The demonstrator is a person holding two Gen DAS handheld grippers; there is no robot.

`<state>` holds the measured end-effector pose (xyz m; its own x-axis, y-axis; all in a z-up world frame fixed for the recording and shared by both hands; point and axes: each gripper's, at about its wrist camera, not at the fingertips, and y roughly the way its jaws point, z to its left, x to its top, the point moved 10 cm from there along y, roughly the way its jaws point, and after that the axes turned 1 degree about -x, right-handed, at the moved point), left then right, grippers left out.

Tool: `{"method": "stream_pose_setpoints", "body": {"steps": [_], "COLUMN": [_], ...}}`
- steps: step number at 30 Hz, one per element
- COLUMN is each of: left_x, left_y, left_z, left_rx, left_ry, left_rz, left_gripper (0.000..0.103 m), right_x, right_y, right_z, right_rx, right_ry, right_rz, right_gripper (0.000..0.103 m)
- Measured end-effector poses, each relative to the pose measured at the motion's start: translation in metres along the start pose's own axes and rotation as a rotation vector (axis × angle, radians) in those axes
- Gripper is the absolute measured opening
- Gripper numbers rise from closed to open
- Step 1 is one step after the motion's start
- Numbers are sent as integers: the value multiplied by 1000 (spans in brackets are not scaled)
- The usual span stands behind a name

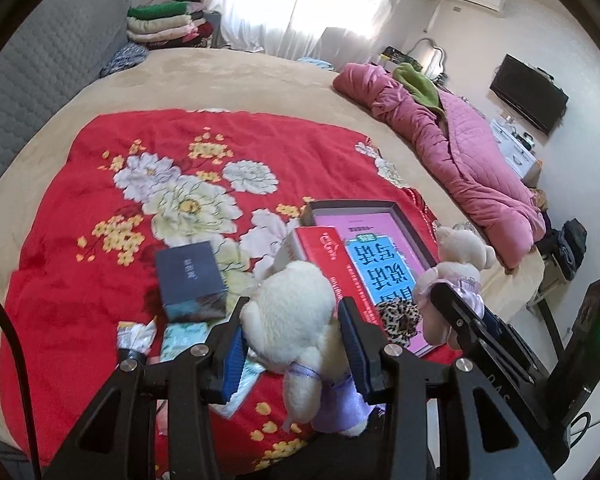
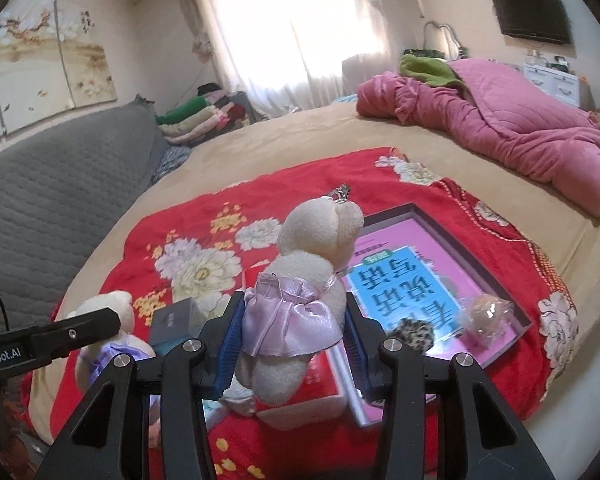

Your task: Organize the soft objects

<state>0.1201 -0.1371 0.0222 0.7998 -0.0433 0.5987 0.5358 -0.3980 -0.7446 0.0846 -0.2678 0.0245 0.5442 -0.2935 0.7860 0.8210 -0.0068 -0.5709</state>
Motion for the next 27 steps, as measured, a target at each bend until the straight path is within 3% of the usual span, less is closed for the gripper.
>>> {"method": "stream_pose_setpoints", "body": {"steps": [14, 22, 27], "left_x": [16, 17, 15], "left_y": [19, 48, 70], "left_z": [-57, -96, -119], "left_rx": [-31, -56, -69], "left_ry": [97, 156, 194], "left_rz": [5, 37, 55], "left_gripper": [44, 44, 44], "right_x": [24, 35, 33], "right_y": [-21, -38, -33], "right_z": [-70, -123, -136], "right_rx": [-99, -174, -180], "right_ry": [75, 139, 149], "right_rz": [-76, -119, -110], "right_gripper": [47, 47, 47]}}
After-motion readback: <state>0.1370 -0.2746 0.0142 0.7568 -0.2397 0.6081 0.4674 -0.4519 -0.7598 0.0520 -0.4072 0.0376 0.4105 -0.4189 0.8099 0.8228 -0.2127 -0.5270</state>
